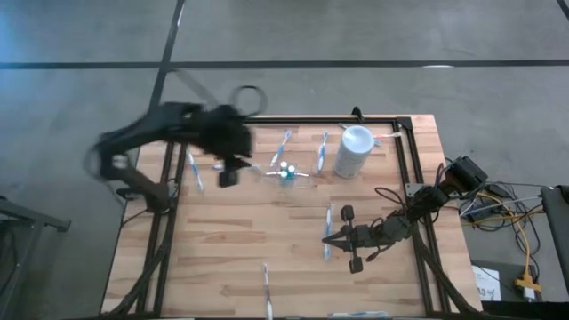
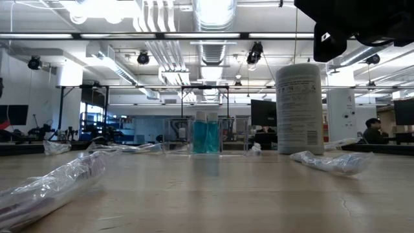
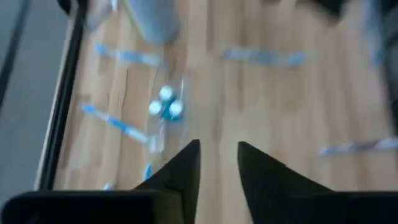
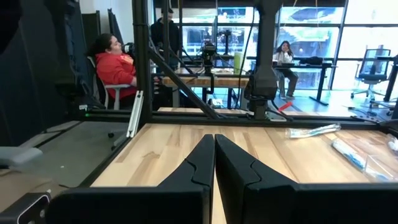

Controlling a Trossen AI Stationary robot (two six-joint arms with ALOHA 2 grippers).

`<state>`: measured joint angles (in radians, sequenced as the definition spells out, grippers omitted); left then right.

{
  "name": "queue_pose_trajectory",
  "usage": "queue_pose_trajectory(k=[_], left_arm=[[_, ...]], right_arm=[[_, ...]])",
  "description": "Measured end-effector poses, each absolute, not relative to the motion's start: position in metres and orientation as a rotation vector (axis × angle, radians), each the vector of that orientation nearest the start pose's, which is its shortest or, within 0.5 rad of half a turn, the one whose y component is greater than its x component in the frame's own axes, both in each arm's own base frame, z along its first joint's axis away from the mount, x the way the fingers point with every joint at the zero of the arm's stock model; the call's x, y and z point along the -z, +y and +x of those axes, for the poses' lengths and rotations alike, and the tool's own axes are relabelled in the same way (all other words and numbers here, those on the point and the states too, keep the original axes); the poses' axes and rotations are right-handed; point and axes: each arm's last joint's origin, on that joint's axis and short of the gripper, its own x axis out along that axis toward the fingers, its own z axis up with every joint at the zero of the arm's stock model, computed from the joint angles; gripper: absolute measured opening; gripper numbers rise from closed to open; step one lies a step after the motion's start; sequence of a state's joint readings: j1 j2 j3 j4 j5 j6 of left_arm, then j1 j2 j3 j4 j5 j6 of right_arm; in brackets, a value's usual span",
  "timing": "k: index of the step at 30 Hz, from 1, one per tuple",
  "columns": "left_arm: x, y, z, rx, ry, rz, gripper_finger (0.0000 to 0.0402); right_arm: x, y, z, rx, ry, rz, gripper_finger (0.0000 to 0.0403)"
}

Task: Pick & Place toothbrushing station
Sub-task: Put the mouthwash into the transparent organizer

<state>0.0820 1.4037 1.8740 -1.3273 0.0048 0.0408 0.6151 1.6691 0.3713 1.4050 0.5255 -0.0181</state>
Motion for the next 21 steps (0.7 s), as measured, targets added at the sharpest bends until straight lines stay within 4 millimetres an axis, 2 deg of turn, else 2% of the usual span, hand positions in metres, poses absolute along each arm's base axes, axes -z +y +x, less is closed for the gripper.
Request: queue_pose_trajectory(k=[2,4,7,9,13,19,21], left_arm=[[-0.453,0.005,0.204,-0.040,0.736,-0.052,0.0075],[-0.442,-0.006,0.182,-0.013,0.640,-0.102,0.0047],[-0.413,-0.022,0.159,0.036,0.526,-0.128,0.0010],[-0.391,-0.029,0.148,0.055,0.457,-0.136,0.0007],[-0.342,-0.039,0.139,0.065,0.324,-0.168,0.0006],[-0.276,-0.044,0.139,0.098,0.176,-0.218,0.0005],[-0.256,-0.044,0.139,0.098,0.165,-0.223,0.0005]], right_arm=[[-0.157,0.139,0.223,-0.089,-0.091,0.041,0.0008],[-0.157,0.140,0.223,-0.090,-0.091,0.067,0.0008],[-0.157,0.140,0.223,-0.092,-0.088,0.097,0.0008],[-0.157,0.140,0.223,-0.091,-0.092,0.094,0.0008],[-0.160,0.137,0.222,-0.029,-0.122,0.102,0.0008],[-0.162,0.134,0.222,0.096,-0.131,0.116,0.0008],[-0.169,0.133,0.219,0.107,-0.151,0.135,0.0008]])
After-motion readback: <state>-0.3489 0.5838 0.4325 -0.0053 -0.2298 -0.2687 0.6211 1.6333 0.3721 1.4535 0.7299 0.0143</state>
